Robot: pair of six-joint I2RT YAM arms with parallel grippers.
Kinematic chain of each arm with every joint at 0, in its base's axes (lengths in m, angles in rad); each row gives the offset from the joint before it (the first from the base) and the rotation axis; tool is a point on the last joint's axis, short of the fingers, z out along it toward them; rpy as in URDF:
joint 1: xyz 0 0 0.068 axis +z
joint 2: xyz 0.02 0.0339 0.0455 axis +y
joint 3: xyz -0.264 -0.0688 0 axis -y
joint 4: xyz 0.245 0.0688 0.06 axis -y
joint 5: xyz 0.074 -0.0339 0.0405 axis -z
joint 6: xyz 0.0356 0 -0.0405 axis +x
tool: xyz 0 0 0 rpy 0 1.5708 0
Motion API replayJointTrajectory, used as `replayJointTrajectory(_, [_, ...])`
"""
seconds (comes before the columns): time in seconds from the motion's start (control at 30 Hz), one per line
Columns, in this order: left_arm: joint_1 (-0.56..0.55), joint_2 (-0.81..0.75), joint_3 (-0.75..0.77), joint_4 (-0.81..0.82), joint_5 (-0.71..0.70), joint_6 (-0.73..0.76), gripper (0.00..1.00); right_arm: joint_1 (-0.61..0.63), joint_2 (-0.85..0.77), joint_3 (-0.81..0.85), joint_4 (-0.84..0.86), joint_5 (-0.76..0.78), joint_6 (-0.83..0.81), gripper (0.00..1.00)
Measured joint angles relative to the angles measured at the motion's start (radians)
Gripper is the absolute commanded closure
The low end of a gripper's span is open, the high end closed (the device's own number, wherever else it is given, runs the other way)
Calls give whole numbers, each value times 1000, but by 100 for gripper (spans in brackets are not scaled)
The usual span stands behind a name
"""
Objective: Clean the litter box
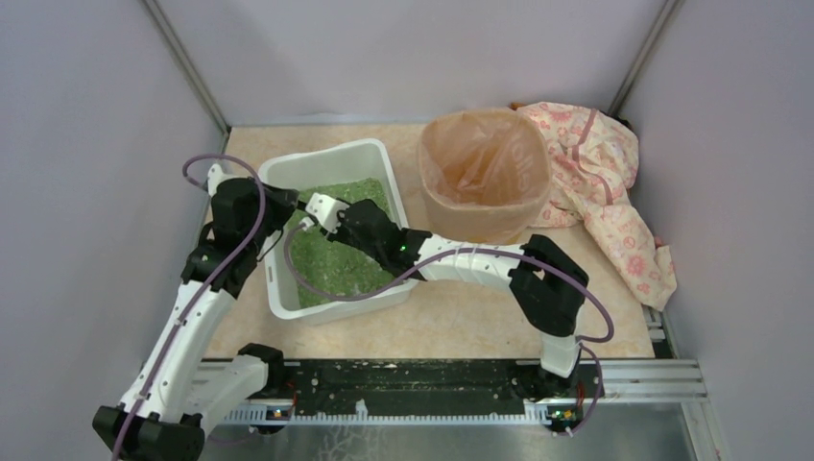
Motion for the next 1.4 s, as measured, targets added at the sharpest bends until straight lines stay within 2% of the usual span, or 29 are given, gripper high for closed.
replayJointTrajectory(0.03, [0, -1, 3, -5, 5, -2, 100, 0, 0, 0, 6, 7, -8, 100])
replayJointTrajectory(0.07, [0, -4, 4, -8, 8, -3, 100, 1, 2, 0, 7, 16, -14, 100])
replayJointTrajectory(0.1, [0, -6, 4, -12, 10, -2, 95, 2, 2, 0, 7, 15, -26, 100])
replayJointTrajectory(0.17, [0, -13, 4, -28, 8, -6, 77, 4, 2, 0, 4, 16, -32, 100])
replayJointTrajectory(0.23, [0, -23, 4, -40, 3, -6, 49, 5, 2, 0, 1, 7, -31, 100])
replayJointTrajectory(0.33, [0, -41, 4, -51, -5, 10, 14, 3, 2, 0, -17, -31, -15, 100])
replayJointTrajectory(0.4, [0, -56, 4, -53, -8, 33, 2, -4, -1, 0, -50, -72, -4, 100])
replayJointTrajectory(0.7, [0, -189, -63, 48, 108, 410, 1, -151, -74, 43, -289, -432, 20, 100])
replayJointTrajectory(0.93, [0, -344, -125, 115, 313, 606, 1, -282, -76, 212, -515, -809, -19, 100])
replayJointTrajectory(1.07, [0, -428, -172, 171, 459, 657, 7, -296, -43, 375, -716, -986, -101, 100])
replayJointTrajectory(1.27, [0, -447, -175, 225, 641, 707, 6, -264, 4, 453, -909, -1094, -198, 100])
replayJointTrajectory(1.4, [0, -442, -175, 265, 751, 720, 13, -237, 46, 478, -1019, -1109, -249, 100])
